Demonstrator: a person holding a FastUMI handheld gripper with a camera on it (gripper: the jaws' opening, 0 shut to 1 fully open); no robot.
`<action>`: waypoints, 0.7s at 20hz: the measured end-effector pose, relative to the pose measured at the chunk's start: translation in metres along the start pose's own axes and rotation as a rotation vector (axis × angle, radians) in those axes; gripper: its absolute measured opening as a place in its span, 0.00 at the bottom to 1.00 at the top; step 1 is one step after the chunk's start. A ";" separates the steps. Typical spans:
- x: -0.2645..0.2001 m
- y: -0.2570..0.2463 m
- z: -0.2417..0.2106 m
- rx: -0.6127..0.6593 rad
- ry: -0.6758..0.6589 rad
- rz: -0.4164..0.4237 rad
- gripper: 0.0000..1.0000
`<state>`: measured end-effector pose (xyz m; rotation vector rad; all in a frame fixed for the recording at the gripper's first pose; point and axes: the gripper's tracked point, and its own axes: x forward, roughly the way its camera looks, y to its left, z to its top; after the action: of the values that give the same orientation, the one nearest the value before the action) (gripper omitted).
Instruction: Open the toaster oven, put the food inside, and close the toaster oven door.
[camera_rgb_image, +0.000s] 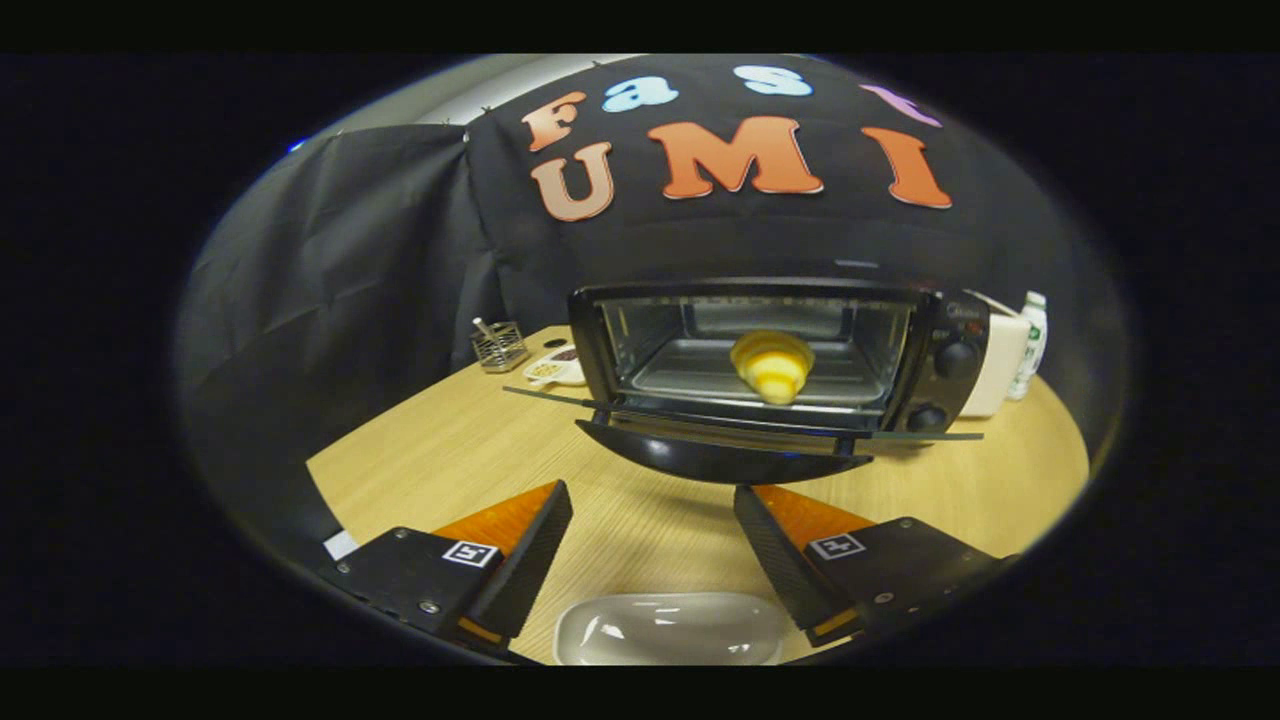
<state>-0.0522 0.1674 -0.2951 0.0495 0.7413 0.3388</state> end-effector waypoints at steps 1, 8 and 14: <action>0.004 -0.007 0.009 -0.011 -0.010 -0.033 0.97; 0.039 -0.047 0.075 -0.012 -0.109 -0.163 0.97; 0.044 -0.072 0.093 -0.006 -0.149 -0.243 0.99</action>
<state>0.0609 0.1207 -0.2664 -0.0215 0.5911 0.1038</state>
